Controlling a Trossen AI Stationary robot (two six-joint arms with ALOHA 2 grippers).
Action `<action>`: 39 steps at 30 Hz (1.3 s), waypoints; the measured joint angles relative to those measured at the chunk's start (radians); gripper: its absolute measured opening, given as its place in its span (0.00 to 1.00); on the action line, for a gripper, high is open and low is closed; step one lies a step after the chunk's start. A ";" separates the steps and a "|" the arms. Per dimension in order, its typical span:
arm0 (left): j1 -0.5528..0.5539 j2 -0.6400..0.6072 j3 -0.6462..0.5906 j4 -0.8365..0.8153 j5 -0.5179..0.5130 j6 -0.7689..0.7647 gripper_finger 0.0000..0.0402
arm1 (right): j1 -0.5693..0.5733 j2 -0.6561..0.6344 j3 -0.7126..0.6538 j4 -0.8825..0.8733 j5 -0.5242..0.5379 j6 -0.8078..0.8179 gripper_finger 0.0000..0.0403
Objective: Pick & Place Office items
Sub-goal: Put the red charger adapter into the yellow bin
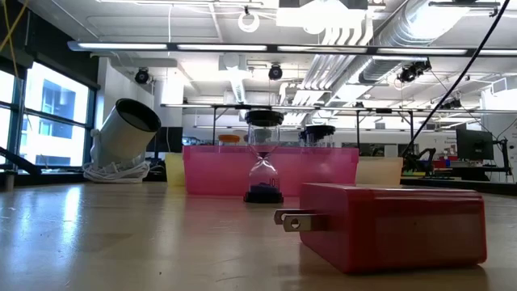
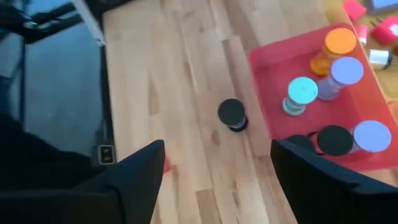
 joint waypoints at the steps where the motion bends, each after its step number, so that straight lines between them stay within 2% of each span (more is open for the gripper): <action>1: -0.003 0.000 0.000 0.000 -0.001 -0.010 0.46 | 0.011 0.013 0.000 0.000 0.020 0.012 0.71; 4: -0.004 0.000 0.000 0.001 -0.001 -0.033 0.46 | 0.044 0.034 -0.001 -0.005 0.108 0.066 0.76; 7: -0.004 0.000 0.000 0.010 -0.001 -0.040 0.46 | 0.066 0.050 -0.001 0.007 0.145 0.057 0.80; 11: -0.004 0.001 -0.001 0.053 -0.002 -0.044 0.46 | 0.108 0.053 -0.001 0.063 0.143 0.050 0.84; 19: -0.011 0.033 -0.001 0.089 -0.019 -0.044 0.46 | 0.237 0.053 -0.001 0.081 0.055 0.043 0.86; 28: -0.020 0.131 -0.002 0.136 -0.017 -0.045 0.46 | 0.370 0.080 -0.001 0.068 0.135 0.085 0.86; 36: -0.065 0.181 -0.002 0.145 -0.012 -0.214 0.46 | 0.467 0.120 -0.001 -0.014 0.285 0.064 0.86; 39: -0.085 0.183 -0.002 0.178 -0.039 -0.288 0.46 | 0.497 0.139 -0.001 -0.011 0.301 0.072 0.86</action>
